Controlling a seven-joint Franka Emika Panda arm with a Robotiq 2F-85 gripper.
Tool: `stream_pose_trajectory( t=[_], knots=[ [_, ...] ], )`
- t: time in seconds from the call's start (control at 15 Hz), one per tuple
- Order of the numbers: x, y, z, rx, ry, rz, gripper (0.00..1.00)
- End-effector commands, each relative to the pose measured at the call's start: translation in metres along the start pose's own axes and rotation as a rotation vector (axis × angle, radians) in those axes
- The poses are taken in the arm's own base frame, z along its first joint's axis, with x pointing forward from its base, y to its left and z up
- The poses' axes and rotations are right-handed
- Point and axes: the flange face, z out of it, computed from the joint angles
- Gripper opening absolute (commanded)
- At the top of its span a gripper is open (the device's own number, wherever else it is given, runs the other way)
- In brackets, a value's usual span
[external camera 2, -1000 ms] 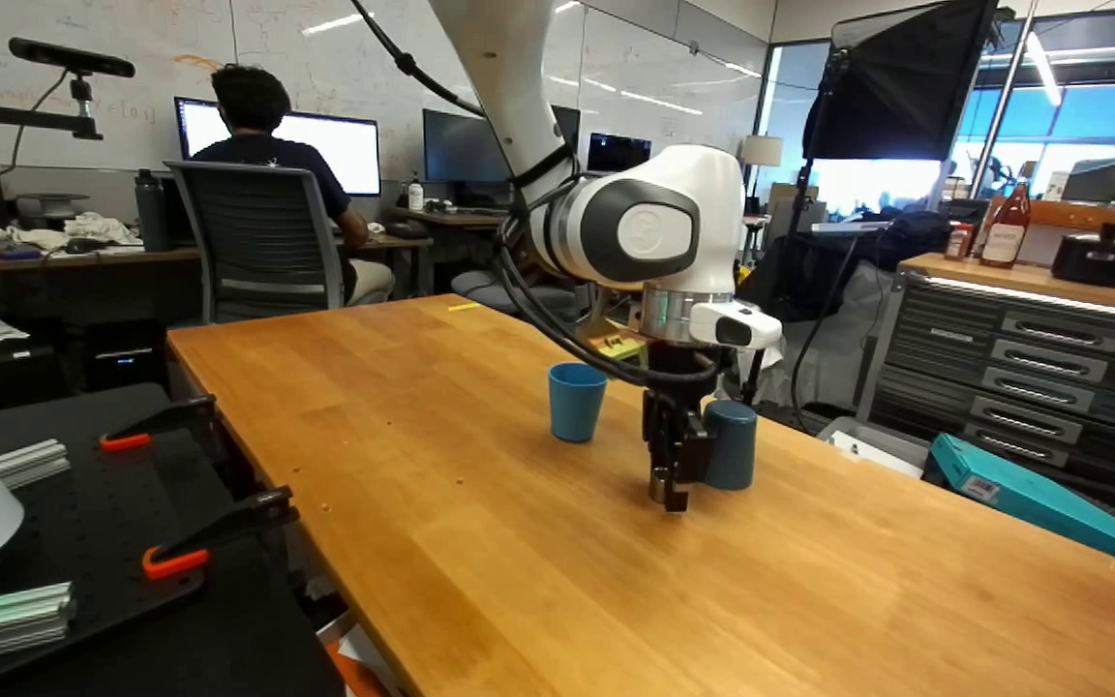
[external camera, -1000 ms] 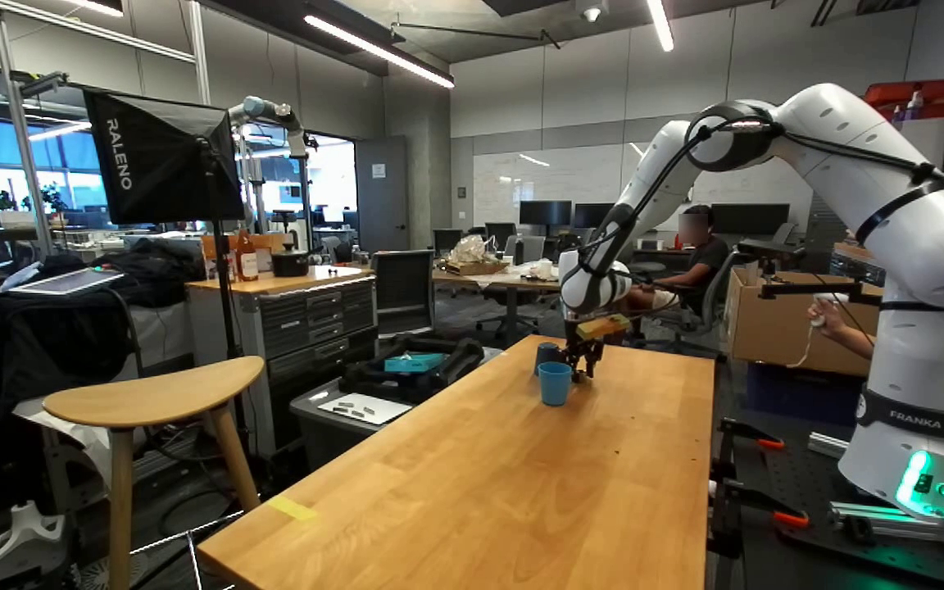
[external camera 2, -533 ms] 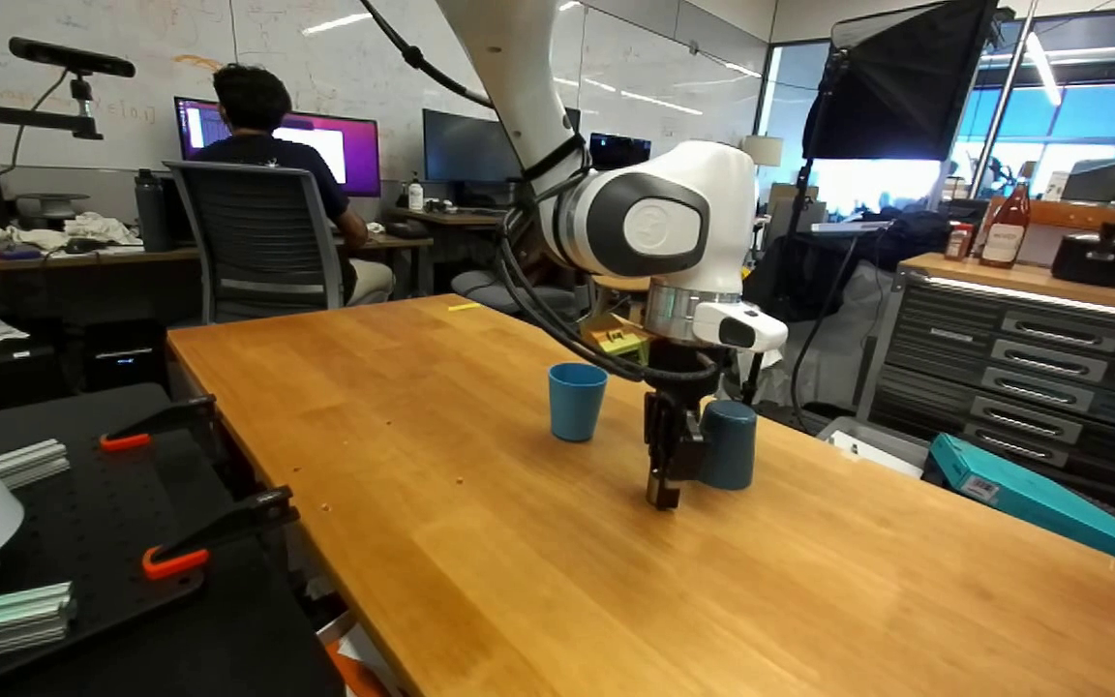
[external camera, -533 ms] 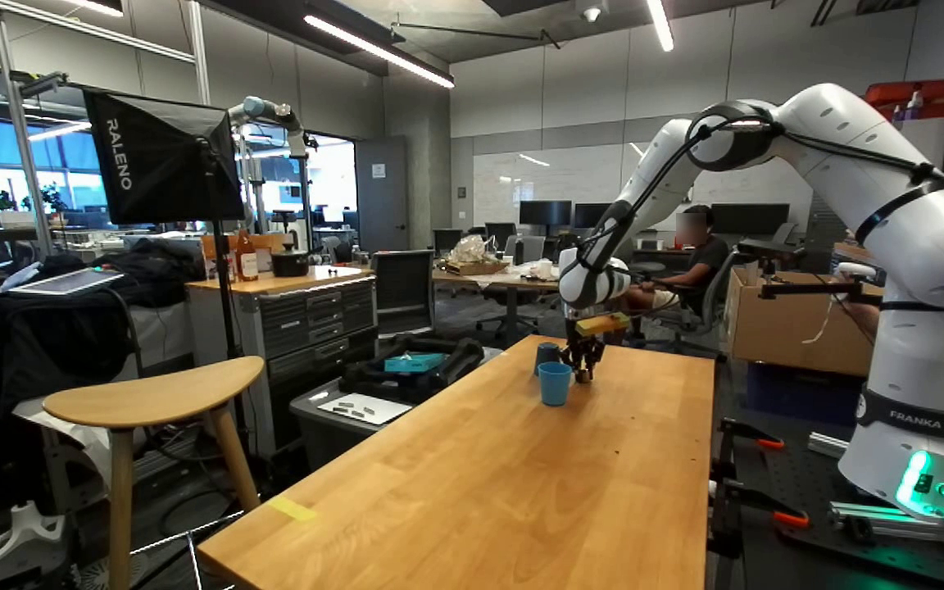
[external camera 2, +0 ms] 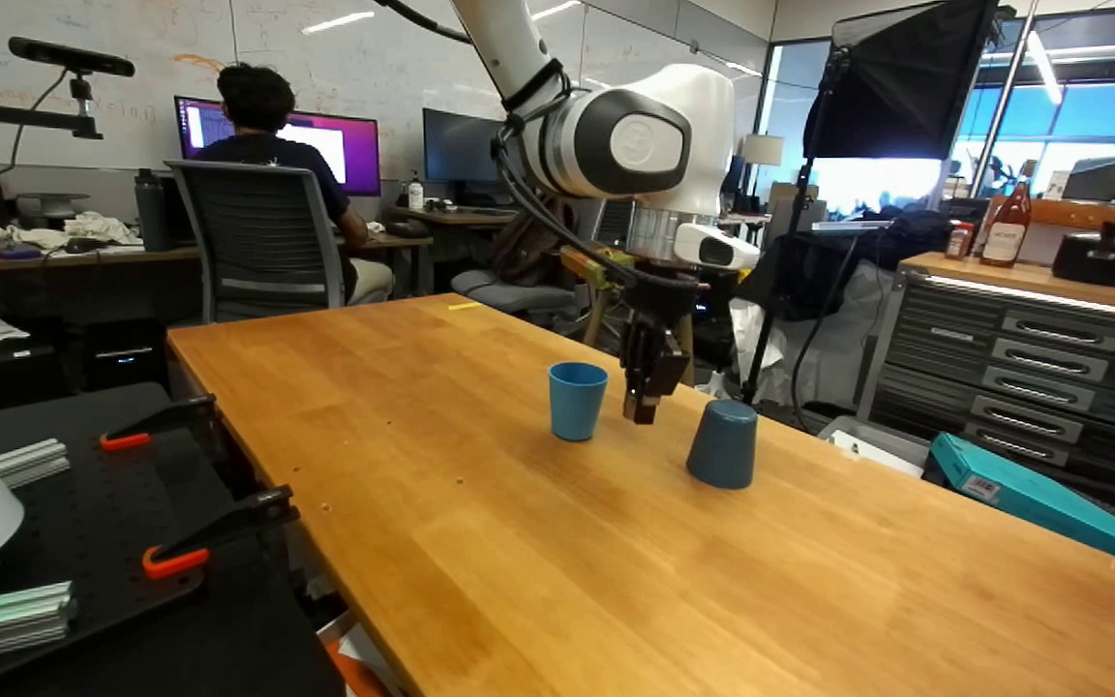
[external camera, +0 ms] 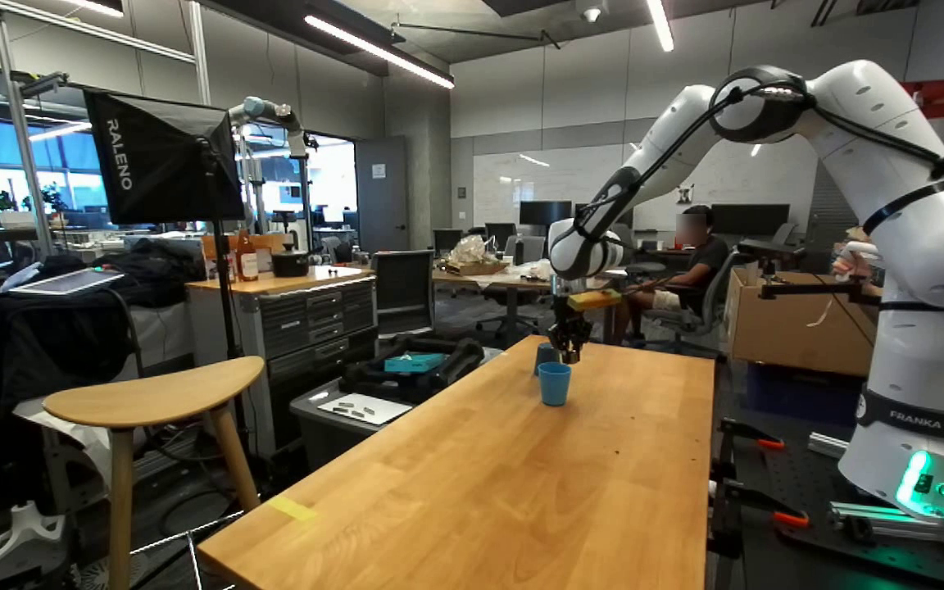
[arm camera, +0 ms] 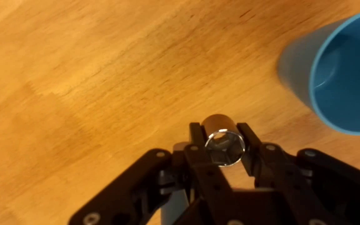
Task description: Place the silver object inside the light blue cup
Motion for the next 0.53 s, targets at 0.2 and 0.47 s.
stream_pose_trajectory(
  t=[0.2, 0.47],
  knots=[
    [-0.029, -0.041, -0.034, 0.057, 0.019, -0.070, 0.09],
    [-0.030, -0.068, -0.028, 0.069, 0.034, -0.093, 0.09]
  ],
)
